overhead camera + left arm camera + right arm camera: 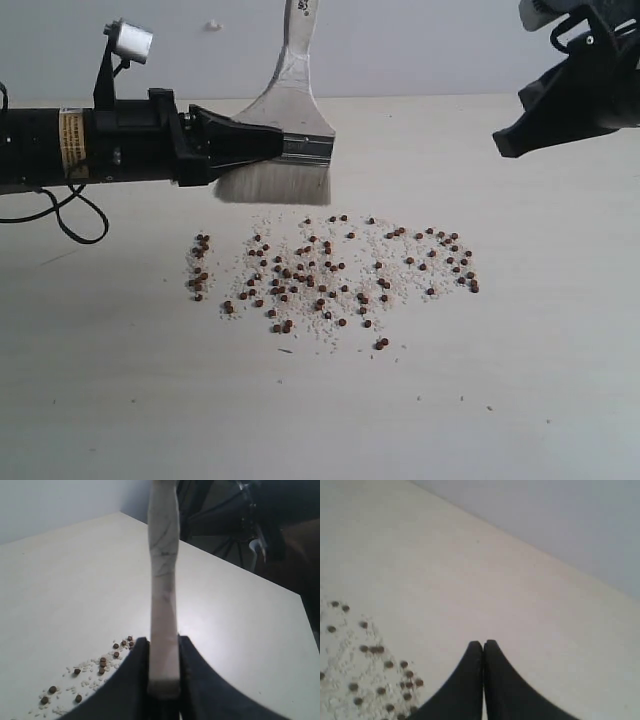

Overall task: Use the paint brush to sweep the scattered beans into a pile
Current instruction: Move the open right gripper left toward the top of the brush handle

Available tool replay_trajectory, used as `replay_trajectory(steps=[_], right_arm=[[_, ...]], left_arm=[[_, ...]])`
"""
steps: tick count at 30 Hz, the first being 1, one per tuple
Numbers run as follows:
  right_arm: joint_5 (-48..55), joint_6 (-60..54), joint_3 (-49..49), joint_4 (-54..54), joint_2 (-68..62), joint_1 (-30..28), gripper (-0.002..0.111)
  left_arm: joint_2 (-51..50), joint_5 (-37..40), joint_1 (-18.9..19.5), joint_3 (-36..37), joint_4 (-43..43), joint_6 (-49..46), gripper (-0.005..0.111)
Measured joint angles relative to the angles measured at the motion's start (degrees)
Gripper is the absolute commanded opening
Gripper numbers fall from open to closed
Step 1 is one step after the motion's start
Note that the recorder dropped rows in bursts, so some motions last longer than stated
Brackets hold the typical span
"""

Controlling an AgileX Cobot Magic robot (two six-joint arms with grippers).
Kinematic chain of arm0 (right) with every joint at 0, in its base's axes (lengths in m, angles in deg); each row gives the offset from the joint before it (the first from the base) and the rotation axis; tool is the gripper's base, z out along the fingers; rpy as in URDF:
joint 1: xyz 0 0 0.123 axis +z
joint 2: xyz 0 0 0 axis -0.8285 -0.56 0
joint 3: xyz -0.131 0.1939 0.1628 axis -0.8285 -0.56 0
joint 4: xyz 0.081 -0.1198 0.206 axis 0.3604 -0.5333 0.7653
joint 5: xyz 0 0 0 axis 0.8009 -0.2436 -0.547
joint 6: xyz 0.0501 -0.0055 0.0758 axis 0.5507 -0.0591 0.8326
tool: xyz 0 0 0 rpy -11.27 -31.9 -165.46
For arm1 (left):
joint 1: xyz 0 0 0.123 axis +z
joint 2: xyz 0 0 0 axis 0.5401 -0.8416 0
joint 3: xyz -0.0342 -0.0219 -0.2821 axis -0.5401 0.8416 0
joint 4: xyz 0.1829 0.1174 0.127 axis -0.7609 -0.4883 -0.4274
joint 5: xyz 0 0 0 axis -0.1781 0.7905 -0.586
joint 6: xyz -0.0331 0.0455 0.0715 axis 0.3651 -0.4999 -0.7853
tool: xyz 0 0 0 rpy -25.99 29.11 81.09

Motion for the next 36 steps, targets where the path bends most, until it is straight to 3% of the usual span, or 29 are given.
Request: replay_trajectory(steps=[5,8,11,15,18,25,36], right_arm=[[4.56,-8.26,0.79,6.00,-4.51,-2.89,0.000],[6.55,-21.17,0.79,16.87,-7.66,-3.52,0.000],[10.57,-45.88,0.79,39.83,-9.75,-3.66,0.000],[24.03,-80.10,0.66,72.46,-11.61,-5.36,0.000],[34.37,-91.23,0.45,87.59,-13.04,-7.39,0.000],[44.24,-95.15,0.45,91.59,-16.24,-11.54,0.000],[56.64,-95.15,0.45,94.77,-18.48,-11.67,0.000]], left_arm=[[0.00,-0.14,0.10,0.00,0.00,0.16,0.000],[0.00,-0.14,0.10,0.00,0.00,0.20,0.000],[0.00,-0.14,0.10,0.00,-0.13,0.20,0.000],[0.00,-0.14,0.12,0.00,-1.10,0.69,0.000],[0.00,-0.14,0.33,0.00,-2.02,1.04,0.000],[0.00,-1.17,2.36,0.00,-2.66,1.50,0.000],[0.00,-5.09,2.80,0.00,-3.13,1.94,0.000]])
